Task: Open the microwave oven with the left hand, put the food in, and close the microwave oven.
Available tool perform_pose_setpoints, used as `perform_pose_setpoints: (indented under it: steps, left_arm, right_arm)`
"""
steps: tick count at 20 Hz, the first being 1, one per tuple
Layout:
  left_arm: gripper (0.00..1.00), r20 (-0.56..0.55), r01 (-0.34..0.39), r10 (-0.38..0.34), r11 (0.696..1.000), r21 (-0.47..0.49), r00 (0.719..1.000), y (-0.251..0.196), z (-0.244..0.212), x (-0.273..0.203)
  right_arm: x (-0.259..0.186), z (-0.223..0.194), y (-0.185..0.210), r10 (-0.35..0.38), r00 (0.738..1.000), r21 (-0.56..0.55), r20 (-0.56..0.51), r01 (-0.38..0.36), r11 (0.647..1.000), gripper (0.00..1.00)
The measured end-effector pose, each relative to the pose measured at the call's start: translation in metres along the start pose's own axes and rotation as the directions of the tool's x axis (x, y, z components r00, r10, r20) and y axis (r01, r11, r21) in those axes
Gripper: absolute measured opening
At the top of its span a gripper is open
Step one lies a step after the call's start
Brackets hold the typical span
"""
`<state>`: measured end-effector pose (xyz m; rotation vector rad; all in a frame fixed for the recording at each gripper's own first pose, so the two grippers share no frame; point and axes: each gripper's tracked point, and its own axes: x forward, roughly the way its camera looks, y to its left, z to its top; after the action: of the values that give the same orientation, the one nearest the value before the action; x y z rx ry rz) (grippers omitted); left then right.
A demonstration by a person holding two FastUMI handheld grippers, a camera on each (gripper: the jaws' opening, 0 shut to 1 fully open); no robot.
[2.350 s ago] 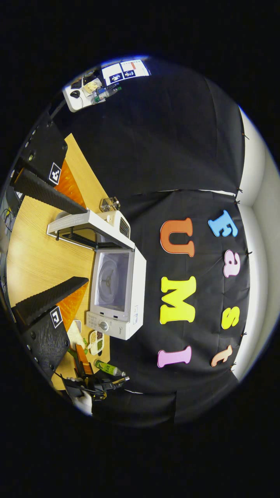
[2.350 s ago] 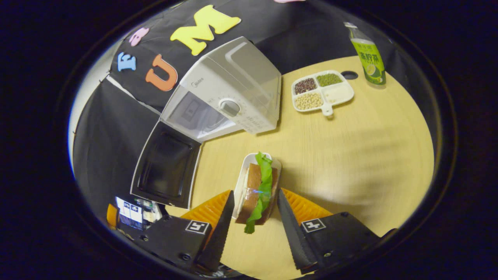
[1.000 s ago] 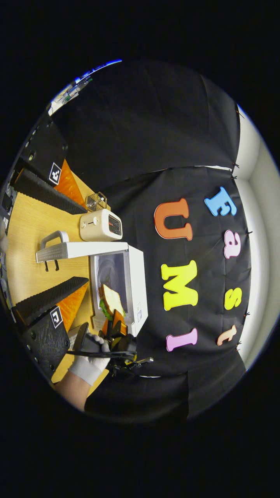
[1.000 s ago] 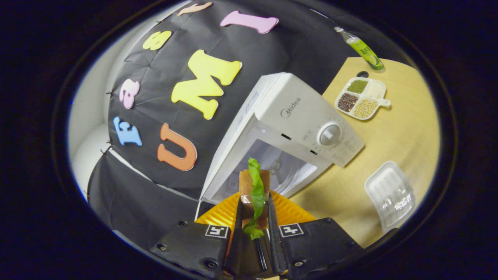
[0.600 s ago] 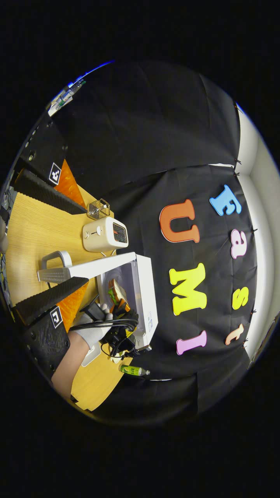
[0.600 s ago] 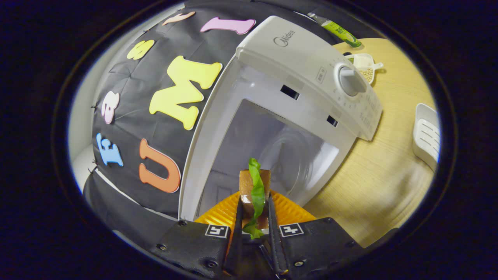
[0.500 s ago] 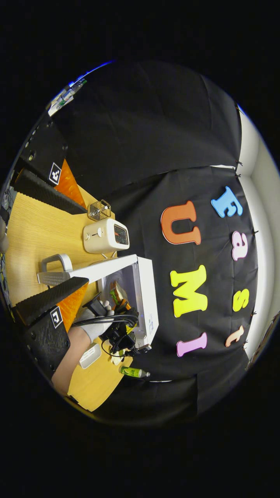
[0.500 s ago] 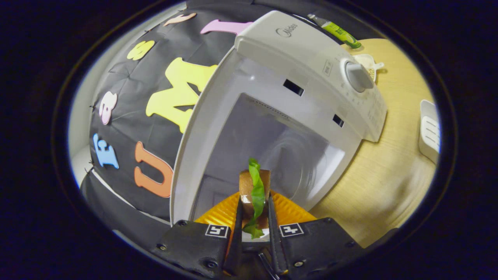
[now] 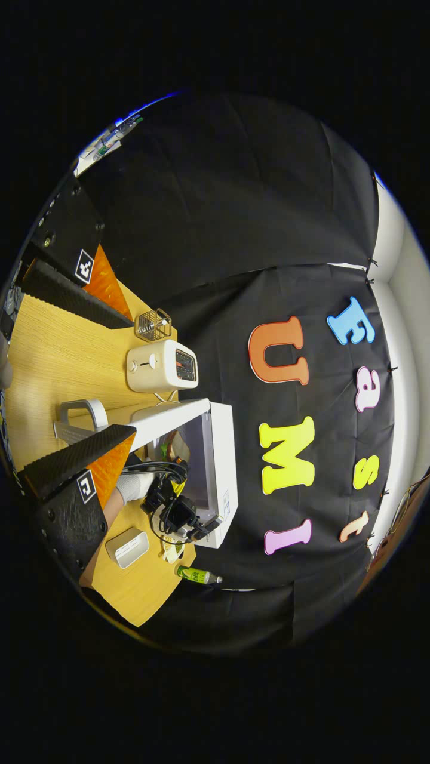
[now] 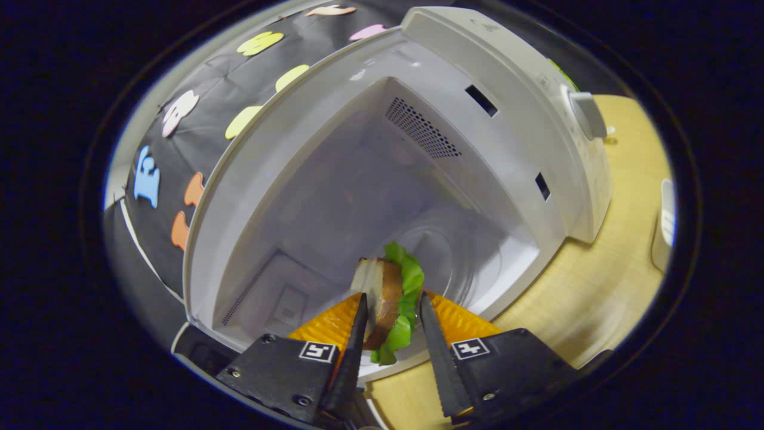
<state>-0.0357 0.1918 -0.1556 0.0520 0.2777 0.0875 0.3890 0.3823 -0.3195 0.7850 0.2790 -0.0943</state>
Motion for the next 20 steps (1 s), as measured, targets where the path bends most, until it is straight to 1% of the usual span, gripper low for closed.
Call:
perform_pose_setpoints:
  steps: [1,2,3,4,5,6,7,9,12,13,15,19,20]
  left_arm:
    - [0.97,-0.007,-0.001,0.001,1.0,-0.005,1.0,0.001,-0.003,0.001]
    - [0.97,-0.006,-0.007,0.006,1.0,-0.007,1.0,0.004,-0.004,0.002]
    - [0.97,-0.007,-0.009,0.009,1.0,-0.006,1.0,0.005,-0.005,0.003]
    - [0.97,-0.008,-0.017,0.017,1.0,-0.004,1.0,0.007,-0.005,0.004]
    - [0.97,-0.001,-0.018,0.018,1.0,-0.004,1.0,0.008,-0.003,0.004]
    - [0.97,0.001,-0.018,0.018,1.0,-0.005,1.0,0.008,-0.003,0.004]
    - [0.97,0.003,-0.02,0.02,1.0,-0.004,1.0,0.009,-0.004,0.004]
    - [0.97,0.003,-0.019,0.019,1.0,-0.001,1.0,0.008,-0.002,0.004]
    - [0.97,0.018,-0.019,0.018,1.0,0.016,1.0,0.01,0.006,0.001]
    - [0.97,0.025,-0.018,0.017,1.0,0.02,1.0,0.01,0.009,0.001]
    - [0.97,0.033,-0.02,0.019,1.0,0.02,0.999,0.012,0.015,-0.001]
    - [0.97,0.063,-0.014,0.014,1.0,0.004,0.998,0.014,0.032,-0.009]
    - [0.97,0.072,-0.007,0.007,1.0,-0.006,0.997,0.013,0.038,-0.011]
  right_arm:
    - [0.0,0.004,-0.006,-0.017,1.0,-0.055,0.01,0.017,0.998,0.69]
    - [-0.001,0.007,-0.009,-0.021,1.0,-0.113,0.023,0.023,0.993,0.63]
    - [-0.006,0.013,-0.009,-0.006,0.999,-0.14,0.035,0.011,0.99,0.85]
    - [-0.01,0.02,-0.004,0.02,0.998,-0.146,0.054,-0.012,0.989,0.87]
    - [-0.017,0.028,0.001,0.049,0.996,-0.17,0.08,-0.035,0.985,0.83]
    - [-0.02,0.03,0.001,0.052,0.995,-0.206,0.083,-0.034,0.978,0.92]
    - [-0.024,0.032,0.003,0.057,0.996,-0.235,0.073,-0.039,0.971,0.9]
    - [-0.037,0.038,0.008,0.082,0.995,-0.246,0.053,-0.067,0.967,0.91]
    - [-0.066,0.052,0.01,0.101,0.994,-0.314,0.034,-0.086,0.946,0.91]
    - [-0.078,0.058,0.011,0.116,0.993,-0.33,0.024,-0.102,0.938,0.91]
    - [-0.104,0.066,0.01,0.122,0.992,-0.375,-0.019,-0.12,0.919,0.91]
    - [-0.165,0.103,0.0,0.142,0.988,-0.46,-0.063,-0.155,0.874,0.91]
    - [-0.181,0.115,-0.005,0.141,0.988,-0.488,-0.064,-0.154,0.859,1.0]
